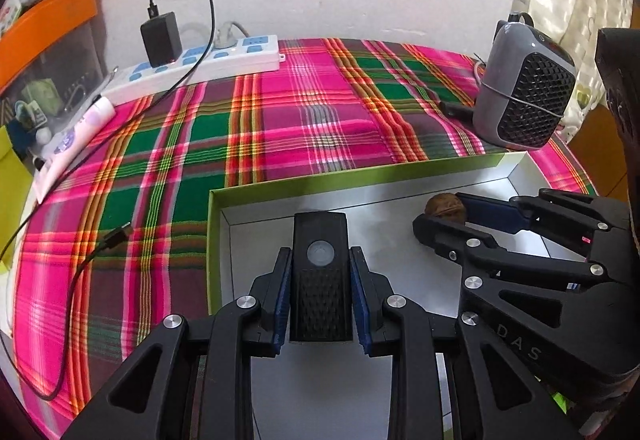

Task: Organize objects
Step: 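Carry both held objects into the white tray and open both tools, then withdraw left tool toward pink clip while right tool moves to white jar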

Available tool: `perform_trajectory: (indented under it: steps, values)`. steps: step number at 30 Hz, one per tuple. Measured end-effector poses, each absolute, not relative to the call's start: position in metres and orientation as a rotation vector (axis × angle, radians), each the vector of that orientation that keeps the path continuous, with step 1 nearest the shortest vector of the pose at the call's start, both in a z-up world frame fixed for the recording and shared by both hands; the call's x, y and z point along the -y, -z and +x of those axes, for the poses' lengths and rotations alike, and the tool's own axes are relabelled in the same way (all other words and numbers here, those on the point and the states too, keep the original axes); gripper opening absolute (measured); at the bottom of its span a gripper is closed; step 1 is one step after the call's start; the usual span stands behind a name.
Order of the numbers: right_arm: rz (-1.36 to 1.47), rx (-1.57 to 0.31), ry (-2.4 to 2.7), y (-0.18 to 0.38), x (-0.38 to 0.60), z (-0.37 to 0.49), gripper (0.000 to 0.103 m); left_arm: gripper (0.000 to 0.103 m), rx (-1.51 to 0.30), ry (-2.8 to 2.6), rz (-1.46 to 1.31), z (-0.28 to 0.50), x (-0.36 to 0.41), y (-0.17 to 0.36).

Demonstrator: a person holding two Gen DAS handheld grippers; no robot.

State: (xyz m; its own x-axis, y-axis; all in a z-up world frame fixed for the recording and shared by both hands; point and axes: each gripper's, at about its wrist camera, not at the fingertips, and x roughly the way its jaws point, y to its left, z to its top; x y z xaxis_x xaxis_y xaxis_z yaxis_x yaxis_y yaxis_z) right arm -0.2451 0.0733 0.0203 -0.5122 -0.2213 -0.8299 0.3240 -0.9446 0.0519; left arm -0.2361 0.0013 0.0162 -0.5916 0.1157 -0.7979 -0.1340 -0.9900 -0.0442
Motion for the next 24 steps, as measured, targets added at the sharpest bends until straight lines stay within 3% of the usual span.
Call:
perform_trajectory:
  steps: [13, 20, 24]
  values:
    - [1.332, -0.128, 2.486, -0.0202, -0.0743, -0.2467, 0.032, 0.031, -0.056, -2.687, -1.343, -0.2389, -0.0028, -0.0162]
    - [1.330, -0.096, 2.497, -0.0203, -0.0796, -0.2454, 0.045, 0.034, -0.055, -2.692, -1.332, -0.2367, 0.0015, -0.0197]
    - [1.319, -0.084, 2.509, -0.0224, -0.0816, -0.2434, 0.046, 0.039, -0.050, -2.695, -1.317, -0.2334, 0.0045, -0.0237]
